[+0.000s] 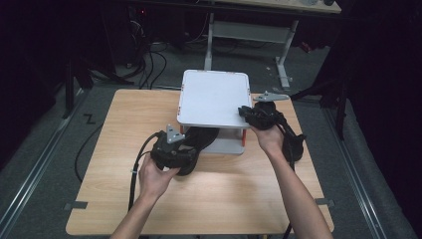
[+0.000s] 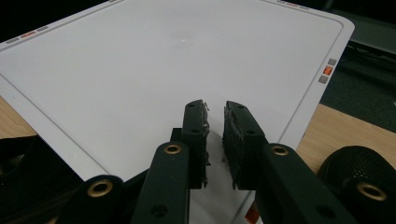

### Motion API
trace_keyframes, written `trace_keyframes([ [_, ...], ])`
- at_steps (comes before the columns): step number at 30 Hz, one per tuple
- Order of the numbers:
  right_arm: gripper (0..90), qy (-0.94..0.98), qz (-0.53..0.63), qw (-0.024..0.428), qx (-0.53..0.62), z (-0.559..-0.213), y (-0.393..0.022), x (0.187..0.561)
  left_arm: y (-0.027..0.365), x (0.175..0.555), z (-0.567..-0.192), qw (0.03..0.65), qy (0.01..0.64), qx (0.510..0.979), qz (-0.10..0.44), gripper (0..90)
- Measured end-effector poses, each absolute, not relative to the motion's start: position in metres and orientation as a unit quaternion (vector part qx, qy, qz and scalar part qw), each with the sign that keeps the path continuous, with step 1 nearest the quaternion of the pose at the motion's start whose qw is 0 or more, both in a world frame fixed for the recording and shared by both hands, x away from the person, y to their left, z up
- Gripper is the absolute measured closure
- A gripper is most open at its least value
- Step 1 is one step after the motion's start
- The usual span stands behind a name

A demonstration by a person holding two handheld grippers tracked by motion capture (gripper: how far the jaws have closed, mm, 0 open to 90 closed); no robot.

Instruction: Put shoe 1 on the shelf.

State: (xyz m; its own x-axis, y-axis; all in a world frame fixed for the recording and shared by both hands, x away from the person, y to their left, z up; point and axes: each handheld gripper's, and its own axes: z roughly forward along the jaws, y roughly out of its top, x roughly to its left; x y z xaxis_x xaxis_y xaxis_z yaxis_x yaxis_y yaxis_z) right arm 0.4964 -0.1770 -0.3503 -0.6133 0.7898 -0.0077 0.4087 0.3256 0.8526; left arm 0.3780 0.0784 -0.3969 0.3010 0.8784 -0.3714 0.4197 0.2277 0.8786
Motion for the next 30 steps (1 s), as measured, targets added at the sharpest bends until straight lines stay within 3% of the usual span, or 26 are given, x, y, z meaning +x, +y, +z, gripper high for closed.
trace_keyframes([
  [8,78.7,0.784,0.438,0.218,0.382,-0.350,-0.177,0.496,0.077,0.392,-0.427,0.504,0.554,0.633,0.197,33.7],
  [11,78.7,0.785,0.435,0.220,0.382,-0.350,-0.177,0.496,0.071,0.396,-0.436,0.495,0.542,0.649,0.201,43.8],
  [15,78.7,0.784,0.437,0.218,0.383,-0.350,-0.177,0.496,0.065,0.401,-0.436,0.485,0.552,0.649,0.198,70.1],
  [18,78.8,0.783,0.438,0.218,0.385,-0.350,-0.177,0.496,0.060,0.406,-0.434,0.485,0.563,0.638,0.203,77.4],
  [30,79.8,0.781,0.439,0.219,0.387,-0.351,-0.177,0.496,0.040,0.427,-0.430,0.518,0.590,0.572,0.238,83.2],
])
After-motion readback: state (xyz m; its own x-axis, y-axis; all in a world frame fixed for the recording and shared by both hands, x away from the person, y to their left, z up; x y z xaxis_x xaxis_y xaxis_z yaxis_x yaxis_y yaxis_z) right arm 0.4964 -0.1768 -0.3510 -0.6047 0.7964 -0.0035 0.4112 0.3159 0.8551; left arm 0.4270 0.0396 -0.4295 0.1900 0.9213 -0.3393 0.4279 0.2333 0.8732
